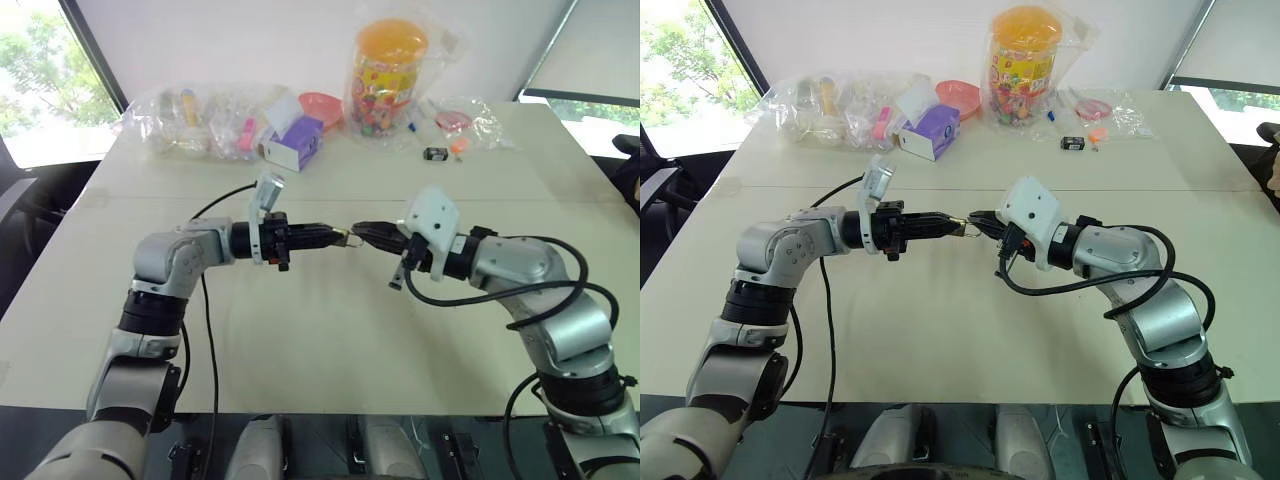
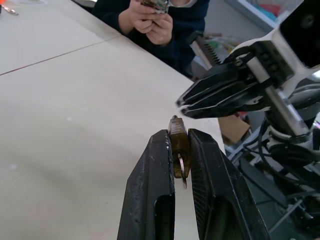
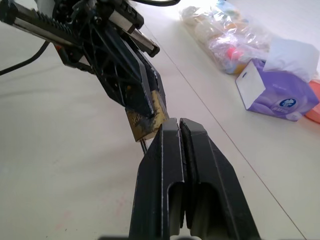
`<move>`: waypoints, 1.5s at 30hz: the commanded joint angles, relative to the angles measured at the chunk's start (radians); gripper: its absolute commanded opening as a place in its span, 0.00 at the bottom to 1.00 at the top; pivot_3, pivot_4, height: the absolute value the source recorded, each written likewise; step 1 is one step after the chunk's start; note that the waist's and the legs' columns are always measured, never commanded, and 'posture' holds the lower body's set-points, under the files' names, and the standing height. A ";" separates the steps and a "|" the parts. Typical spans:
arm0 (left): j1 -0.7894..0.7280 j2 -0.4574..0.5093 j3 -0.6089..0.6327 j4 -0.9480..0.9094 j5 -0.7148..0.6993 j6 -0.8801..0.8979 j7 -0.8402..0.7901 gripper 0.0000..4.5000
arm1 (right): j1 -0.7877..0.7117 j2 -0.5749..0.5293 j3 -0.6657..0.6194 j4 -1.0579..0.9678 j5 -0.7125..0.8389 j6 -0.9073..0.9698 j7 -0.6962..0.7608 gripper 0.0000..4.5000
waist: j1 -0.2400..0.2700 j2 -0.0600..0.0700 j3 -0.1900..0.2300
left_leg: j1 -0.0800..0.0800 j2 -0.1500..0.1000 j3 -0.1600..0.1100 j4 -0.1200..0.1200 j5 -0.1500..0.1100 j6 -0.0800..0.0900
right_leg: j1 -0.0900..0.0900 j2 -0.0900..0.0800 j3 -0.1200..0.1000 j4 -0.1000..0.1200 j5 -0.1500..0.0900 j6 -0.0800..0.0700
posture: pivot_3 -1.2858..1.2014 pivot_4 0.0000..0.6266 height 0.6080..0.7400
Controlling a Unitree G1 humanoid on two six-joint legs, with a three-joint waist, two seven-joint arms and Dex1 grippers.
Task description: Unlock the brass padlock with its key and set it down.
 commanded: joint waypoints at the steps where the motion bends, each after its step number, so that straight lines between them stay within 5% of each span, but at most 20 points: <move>1: -0.036 0.004 0.039 -0.048 -0.047 0.015 -0.001 0.00 | 0.005 -0.005 0.000 -0.006 -0.006 -0.032 -0.010 0.01 | -0.001 0.000 0.000 | 0.000 0.000 0.000 0.000 0.000 0.000 | 0.000 0.000 0.000 0.000 0.000 0.000 | 0.52 0.24 1.00; 19: -0.018 0.001 0.022 -0.025 -0.024 -0.022 0.038 0.00 | 0.064 -0.036 -0.015 -0.015 -0.013 -0.057 -0.005 0.01 | 0.002 0.000 0.000 | 0.000 0.000 0.000 0.000 0.000 0.000 | 0.000 0.000 0.000 0.000 0.000 0.000 | 0.52 0.24 1.00; 32: 0.029 -0.190 -0.159 0.267 0.157 -0.161 0.001 0.00 | 0.332 -0.105 -0.174 -0.254 -0.001 0.070 -0.101 0.01 | 0.017 0.000 0.000 | 0.000 -0.004 -0.001 0.000 0.000 0.000 | 0.000 0.001 -0.001 -0.001 0.000 0.000 | 0.52 0.24 1.00; 45: -0.048 -0.401 -0.106 0.621 0.320 -0.425 0.176 0.00 | 0.383 -0.100 -0.159 -0.349 -0.007 0.136 -0.186 0.01 | 0.022 -0.001 0.000 | 0.000 -0.006 -0.002 0.000 0.000 0.001 | 0.001 0.000 -0.001 -0.002 0.000 0.000 | 0.52 0.24 1.00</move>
